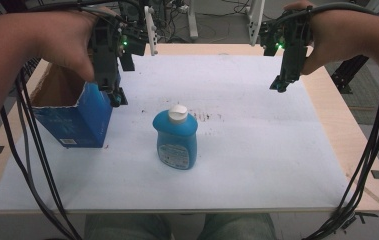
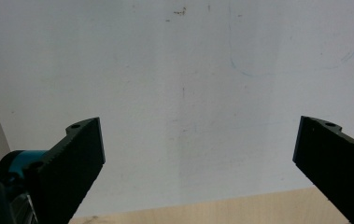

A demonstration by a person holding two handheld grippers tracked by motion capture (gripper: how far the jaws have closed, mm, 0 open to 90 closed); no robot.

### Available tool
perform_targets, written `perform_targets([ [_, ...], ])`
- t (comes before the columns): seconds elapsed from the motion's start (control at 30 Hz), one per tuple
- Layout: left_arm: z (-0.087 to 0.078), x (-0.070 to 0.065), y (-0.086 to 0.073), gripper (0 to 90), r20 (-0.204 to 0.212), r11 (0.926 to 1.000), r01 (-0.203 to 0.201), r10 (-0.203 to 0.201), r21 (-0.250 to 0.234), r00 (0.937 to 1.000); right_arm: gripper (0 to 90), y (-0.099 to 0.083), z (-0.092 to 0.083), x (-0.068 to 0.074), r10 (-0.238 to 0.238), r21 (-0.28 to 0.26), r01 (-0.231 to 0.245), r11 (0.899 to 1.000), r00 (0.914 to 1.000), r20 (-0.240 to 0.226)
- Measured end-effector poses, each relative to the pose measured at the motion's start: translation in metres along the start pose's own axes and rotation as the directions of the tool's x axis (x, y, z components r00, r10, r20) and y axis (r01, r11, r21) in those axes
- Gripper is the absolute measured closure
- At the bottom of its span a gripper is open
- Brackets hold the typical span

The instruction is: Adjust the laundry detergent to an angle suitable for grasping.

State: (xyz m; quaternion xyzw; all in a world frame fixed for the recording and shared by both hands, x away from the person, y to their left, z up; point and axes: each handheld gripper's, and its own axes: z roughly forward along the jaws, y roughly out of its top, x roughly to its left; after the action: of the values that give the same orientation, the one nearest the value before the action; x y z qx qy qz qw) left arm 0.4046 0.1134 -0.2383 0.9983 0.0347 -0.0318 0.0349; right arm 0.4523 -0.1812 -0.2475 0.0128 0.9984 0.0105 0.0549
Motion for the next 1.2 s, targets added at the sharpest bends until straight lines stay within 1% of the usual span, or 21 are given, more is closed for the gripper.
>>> perform_targets([
  [0.17,0.001,0.006,-0.001,1.7,0.004,0.9999,0.01,-0.01,-0.008,0.9999,1.1,-0.002,0.0,-0.001,0.006,0.0,-0.006,1.0,1.0,0.0],
  [0.27,0.0,0.008,-0.001,1.7,0.006,0.9999,0.01,-0.01,-0.007,0.9999,1.1,-0.002,-0.001,-0.002,0.009,0.0,-0.009,1.0,1.0,0.001],
  [0.33,0.0,0.008,-0.001,1.7,0.005,0.9998,0.011,-0.011,-0.015,0.9999,1.1,-0.002,0.0,-0.003,0.003,-0.004,-0.003,1.0,1.0,-0.002],
  [0.4,0.0,0.008,-0.001,1.7,0.005,0.9998,0.011,-0.011,-0.015,0.9999,1.1,-0.002,0.0,-0.003,0.003,-0.001,-0.003,1.0,1.0,-0.004],
  [0.43,-0.003,0.007,0.0,1.7,0.013,0.9995,0.023,-0.022,-0.022,0.9997,1.1,-0.002,0.0,-0.004,0.002,-0.003,-0.002,1.0,1.0,-0.002],
  [0.5,-0.005,0.006,0.0,1.7,0.014,0.9996,0.019,-0.018,-0.02,0.9997,1.2,-0.001,0.0,-0.004,0.007,-0.003,-0.007,1.0,1.0,-0.001],
  [0.53,-0.009,0.003,0.002,1.7,0.01,0.9994,0.02,-0.019,-0.029,0.9998,1.1,-0.001,0.0,-0.003,0.003,-0.008,-0.003,1.0,1.0,0.001],
  [0.6,-0.012,0.002,0.003,1.7,0.012,0.9995,0.015,-0.015,-0.029,0.9998,1.1,-0.001,-0.001,-0.003,-0.002,-0.013,0.002,1.0,1.0,0.004],
  [0.67,-0.019,-0.001,0.007,1.7,0.013,0.9996,0.01,-0.01,-0.026,0.9999,1.1,-0.001,-0.002,-0.002,-0.001,-0.016,0.001,1.0,1.0,0.005],
  [0.8,-0.024,-0.002,0.012,1.8,0.016,0.9995,0.003,-0.002,-0.032,0.9999,1.1,-0.001,-0.002,-0.002,-0.006,-0.016,0.006,1.0,1.0,0.007],
  [0.97,-0.027,-0.001,0.015,1.8,0.023,0.9993,0.012,-0.011,-0.036,0.9997,1.1,-0.003,-0.003,-0.001,0.0,-0.014,0.0,1.0,1.0,0.007],
  [1.0,-0.027,0.0,0.015,1.8,0.024,0.9993,0.009,-0.008,-0.038,0.9997,1.1,-0.003,-0.003,-0.001,0.001,-0.015,-0.001,1.0,1.0,0.008],
  [1.13,-0.029,0.001,0.014,1.8,0.027,0.9993,0.011,-0.01,-0.034,0.9996,1.1,-0.003,-0.003,-0.002,0.005,-0.015,-0.005,1.0,1.0,0.007],
  [1.2,-0.03,0.001,0.013,1.8,0.024,0.9989,0.016,-0.015,-0.044,0.9996,1.2,-0.004,-0.003,-0.002,0.004,-0.015,-0.004,1.0,1.0,0.005],
])
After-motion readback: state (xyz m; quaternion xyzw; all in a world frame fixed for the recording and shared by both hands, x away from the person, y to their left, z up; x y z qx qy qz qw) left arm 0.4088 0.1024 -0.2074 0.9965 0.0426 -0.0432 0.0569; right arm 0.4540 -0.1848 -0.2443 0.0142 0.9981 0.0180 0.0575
